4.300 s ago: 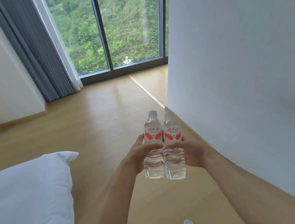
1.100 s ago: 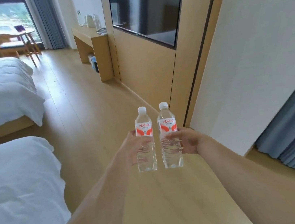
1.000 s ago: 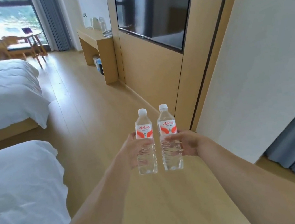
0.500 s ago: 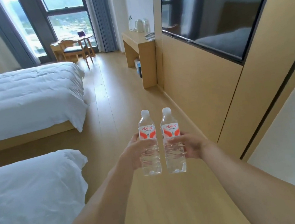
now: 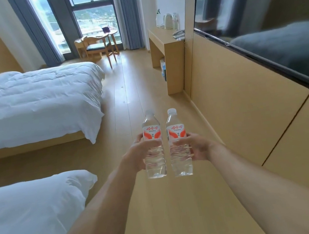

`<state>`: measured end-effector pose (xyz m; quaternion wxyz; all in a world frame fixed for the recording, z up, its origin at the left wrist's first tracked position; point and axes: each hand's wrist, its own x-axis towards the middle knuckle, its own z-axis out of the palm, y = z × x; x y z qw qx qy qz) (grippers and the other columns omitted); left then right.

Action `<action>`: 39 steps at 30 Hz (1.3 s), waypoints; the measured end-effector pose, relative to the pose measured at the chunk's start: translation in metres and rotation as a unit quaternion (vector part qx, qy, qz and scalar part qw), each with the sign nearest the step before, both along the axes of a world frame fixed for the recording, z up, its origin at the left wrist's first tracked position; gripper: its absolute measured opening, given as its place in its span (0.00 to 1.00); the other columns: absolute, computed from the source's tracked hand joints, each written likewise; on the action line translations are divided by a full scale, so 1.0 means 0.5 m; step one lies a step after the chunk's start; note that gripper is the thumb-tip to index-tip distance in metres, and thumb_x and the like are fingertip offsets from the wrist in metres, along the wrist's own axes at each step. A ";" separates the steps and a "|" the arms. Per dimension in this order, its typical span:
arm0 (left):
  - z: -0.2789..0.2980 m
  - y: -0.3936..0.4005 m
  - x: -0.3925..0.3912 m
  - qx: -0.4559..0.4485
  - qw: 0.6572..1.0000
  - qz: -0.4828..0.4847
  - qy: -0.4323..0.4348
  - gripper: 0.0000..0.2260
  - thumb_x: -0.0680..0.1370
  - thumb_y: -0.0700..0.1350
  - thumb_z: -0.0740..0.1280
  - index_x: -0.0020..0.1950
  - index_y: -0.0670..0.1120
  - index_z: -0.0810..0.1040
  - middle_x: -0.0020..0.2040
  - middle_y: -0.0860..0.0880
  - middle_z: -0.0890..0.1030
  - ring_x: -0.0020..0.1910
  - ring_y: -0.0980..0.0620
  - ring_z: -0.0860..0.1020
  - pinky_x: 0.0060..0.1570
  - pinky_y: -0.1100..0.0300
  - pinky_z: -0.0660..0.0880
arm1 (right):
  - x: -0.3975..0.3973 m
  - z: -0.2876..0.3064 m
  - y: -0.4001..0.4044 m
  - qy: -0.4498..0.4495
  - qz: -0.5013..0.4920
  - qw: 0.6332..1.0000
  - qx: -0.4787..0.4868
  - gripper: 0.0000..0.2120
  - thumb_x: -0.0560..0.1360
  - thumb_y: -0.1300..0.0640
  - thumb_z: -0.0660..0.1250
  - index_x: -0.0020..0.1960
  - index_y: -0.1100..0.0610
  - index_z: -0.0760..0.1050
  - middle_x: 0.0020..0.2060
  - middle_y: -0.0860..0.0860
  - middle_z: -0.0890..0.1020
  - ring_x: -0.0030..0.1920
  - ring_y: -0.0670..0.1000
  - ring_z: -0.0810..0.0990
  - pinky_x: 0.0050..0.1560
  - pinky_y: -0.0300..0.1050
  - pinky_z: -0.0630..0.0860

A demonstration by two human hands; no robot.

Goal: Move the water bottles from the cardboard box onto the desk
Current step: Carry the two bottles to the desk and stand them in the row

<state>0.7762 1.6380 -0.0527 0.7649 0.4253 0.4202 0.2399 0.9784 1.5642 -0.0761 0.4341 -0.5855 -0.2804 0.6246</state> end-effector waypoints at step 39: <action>-0.032 1.383 0.522 0.006 0.999 0.037 0.037 0.29 0.72 0.33 0.74 0.68 0.50 0.68 0.57 0.40 0.80 0.52 0.38 0.82 0.56 0.37 0.79 | 0.523 -0.033 1.395 -0.009 -0.005 1.000 -0.017 0.23 0.71 0.57 0.76 0.64 0.51 0.77 0.59 0.57 0.84 0.62 0.61 0.81 0.61 0.60 0.78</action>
